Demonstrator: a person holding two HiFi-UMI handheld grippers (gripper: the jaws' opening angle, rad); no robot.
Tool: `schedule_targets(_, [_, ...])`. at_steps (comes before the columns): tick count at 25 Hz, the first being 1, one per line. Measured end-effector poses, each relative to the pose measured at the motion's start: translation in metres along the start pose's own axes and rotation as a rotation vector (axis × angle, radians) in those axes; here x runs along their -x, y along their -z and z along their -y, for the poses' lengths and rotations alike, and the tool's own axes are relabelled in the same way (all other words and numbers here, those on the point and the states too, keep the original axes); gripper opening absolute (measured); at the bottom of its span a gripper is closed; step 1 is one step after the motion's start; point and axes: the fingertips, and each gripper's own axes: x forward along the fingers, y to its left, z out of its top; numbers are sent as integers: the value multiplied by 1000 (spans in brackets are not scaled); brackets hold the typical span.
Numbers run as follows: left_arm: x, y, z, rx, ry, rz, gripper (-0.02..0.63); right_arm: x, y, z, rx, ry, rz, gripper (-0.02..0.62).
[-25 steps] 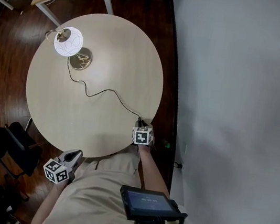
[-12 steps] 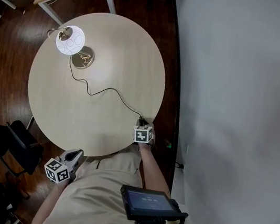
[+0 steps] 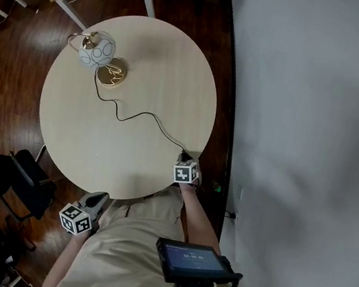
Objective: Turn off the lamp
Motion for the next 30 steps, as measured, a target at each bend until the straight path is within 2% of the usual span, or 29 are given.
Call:
schedule_targets(5, [4, 8, 2, 15, -1, -2, 5, 6, -3, 4, 60, 51, 13, 85])
schedule_targets(9, [9, 14, -9, 35, 2, 12, 5, 22, -8, 1, 66, 90, 59, 138])
schedule_targets(17, [29, 11, -39, 38, 38, 96, 5, 89, -10, -20, 104, 115, 148, 139])
schedule_targets(22, [66, 13, -60, 14, 60, 152, 5, 139, -13, -66, 98, 127, 220, 138])
schedule_targets(30, [147, 26, -109, 20, 37, 295, 5, 199, -7, -161, 113, 119, 333, 138])
